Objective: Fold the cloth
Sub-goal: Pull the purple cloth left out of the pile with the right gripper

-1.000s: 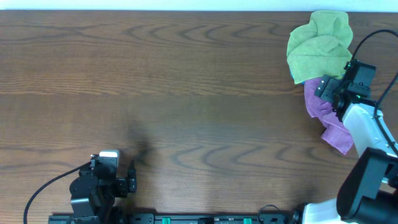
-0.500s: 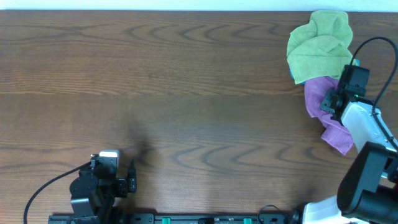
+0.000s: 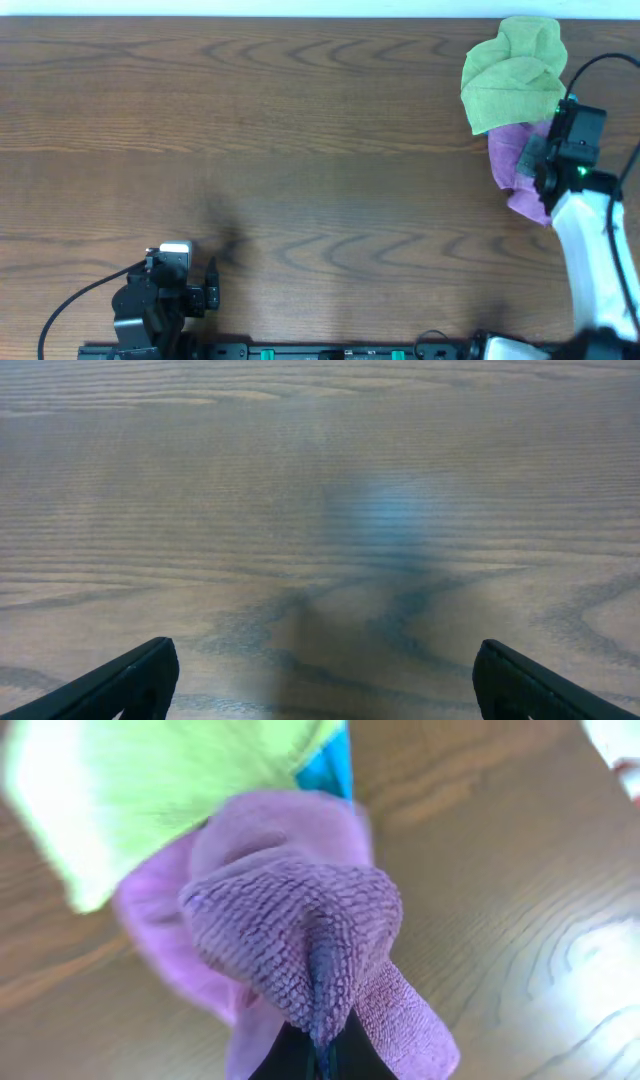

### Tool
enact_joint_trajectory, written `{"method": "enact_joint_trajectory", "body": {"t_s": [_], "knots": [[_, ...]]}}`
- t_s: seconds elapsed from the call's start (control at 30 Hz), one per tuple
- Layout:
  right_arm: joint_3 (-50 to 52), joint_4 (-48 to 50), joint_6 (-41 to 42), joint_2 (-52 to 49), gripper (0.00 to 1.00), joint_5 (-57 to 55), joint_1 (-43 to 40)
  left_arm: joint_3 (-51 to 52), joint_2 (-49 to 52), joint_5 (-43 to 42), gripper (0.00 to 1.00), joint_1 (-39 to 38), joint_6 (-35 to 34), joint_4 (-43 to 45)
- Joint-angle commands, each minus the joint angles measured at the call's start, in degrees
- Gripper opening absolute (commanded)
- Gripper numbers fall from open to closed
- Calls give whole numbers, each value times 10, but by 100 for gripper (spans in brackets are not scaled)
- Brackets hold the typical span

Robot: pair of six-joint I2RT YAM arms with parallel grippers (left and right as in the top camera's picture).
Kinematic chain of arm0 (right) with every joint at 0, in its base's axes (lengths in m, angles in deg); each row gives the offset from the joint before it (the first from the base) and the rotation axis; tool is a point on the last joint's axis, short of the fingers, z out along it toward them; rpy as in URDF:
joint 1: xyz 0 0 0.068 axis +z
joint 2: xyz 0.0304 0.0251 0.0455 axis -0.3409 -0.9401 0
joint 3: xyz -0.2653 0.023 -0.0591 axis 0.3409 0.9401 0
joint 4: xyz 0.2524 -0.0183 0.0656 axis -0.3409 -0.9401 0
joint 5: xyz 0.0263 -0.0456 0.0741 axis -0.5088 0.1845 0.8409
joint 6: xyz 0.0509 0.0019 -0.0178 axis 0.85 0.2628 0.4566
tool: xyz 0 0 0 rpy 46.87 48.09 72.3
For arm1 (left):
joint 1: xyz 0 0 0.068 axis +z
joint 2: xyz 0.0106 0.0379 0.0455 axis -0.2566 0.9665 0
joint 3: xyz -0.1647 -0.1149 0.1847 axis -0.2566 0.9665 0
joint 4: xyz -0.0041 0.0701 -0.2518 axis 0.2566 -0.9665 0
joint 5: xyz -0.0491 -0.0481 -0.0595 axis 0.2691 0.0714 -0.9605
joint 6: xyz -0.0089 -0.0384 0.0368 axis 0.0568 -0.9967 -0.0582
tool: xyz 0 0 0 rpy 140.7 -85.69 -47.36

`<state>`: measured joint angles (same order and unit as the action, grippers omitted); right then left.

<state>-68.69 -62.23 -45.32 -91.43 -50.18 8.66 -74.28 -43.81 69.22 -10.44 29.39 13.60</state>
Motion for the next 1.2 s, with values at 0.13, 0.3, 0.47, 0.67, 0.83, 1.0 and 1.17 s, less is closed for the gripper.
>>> {"method": "enact_joint_trajectory", "body": {"t_s": [0.13, 0.3, 0.47, 0.67, 0.83, 1.0, 1.17], "knots": [[-6, -89, -28, 106, 1, 36, 102, 0, -3, 3, 95, -2, 10, 0], [-6, -129, -29, 142, 1, 108, 190, 0, -3, 3, 95, -2, 10, 0], [-6, -132, -28, 145, 1, 142, 303, 0, -3, 3, 95, -2, 10, 0], [-19, -123, -21, 145, 1, 134, 394, 0, -3, 3, 95, -2, 10, 0], [-49, -113, -19, 145, 1, 148, 411, 0, -3, 3, 95, -2, 10, 0], [-52, -86, -12, 134, 1, 222, 426, 0, -3, 3, 95, -2, 10, 0], [-52, -58, 10, 108, 1, 294, 493, 0, -3, 3, 95, -2, 10, 0]]}}
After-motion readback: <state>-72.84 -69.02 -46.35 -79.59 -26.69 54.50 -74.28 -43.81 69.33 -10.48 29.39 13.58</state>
